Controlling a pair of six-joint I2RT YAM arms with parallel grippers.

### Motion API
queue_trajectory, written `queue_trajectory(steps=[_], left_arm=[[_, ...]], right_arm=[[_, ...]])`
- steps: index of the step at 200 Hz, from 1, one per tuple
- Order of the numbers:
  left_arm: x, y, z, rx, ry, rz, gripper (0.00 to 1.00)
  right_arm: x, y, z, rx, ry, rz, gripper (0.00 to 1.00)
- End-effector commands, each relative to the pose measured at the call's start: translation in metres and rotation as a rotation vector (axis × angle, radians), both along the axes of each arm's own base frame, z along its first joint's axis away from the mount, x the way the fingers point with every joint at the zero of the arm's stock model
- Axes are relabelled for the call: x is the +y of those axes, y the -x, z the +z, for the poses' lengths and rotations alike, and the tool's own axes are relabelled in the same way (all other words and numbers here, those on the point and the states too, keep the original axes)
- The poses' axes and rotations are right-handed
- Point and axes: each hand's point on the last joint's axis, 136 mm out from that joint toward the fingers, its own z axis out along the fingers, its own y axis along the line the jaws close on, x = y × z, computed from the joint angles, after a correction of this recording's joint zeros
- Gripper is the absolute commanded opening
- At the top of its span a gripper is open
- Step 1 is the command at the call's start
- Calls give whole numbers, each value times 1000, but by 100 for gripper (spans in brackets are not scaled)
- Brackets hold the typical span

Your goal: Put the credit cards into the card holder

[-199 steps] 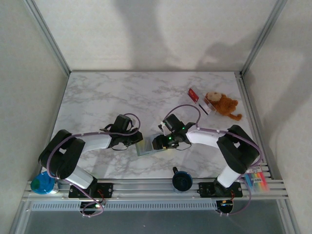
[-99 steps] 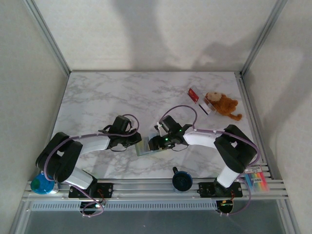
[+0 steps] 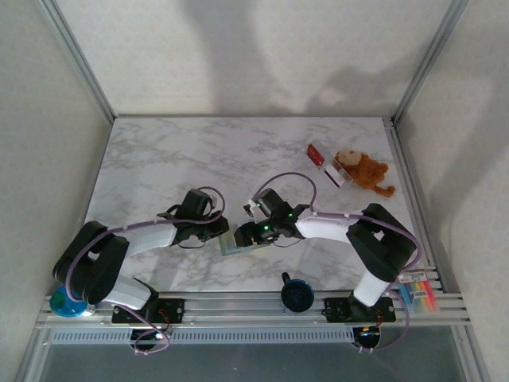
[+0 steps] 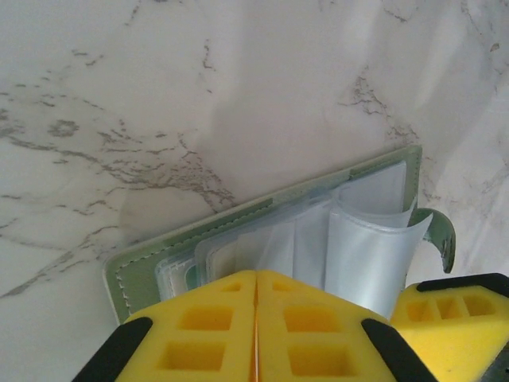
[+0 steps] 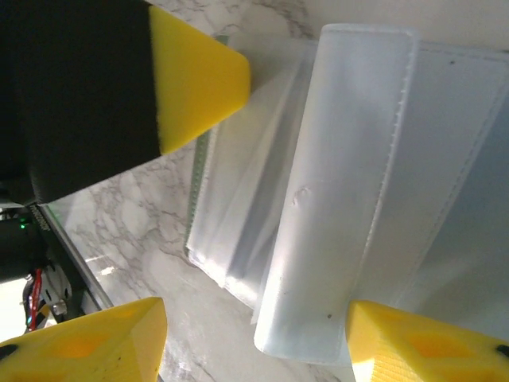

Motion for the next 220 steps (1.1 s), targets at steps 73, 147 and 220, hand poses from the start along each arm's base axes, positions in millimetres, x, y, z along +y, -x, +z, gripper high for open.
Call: queue_trajectory(steps=[73,147,220], left_arm=[[25,-1,23,-26,59,61,10],[22,3,24,-27,102,46,11],[-17,9,32,-47,176,-55,12]], right_arm=[[49,12,23,9,-104,95,62],[-9,-3,3,-88,188,-52,65],[-61,-29,32,-208,282,-208,69]])
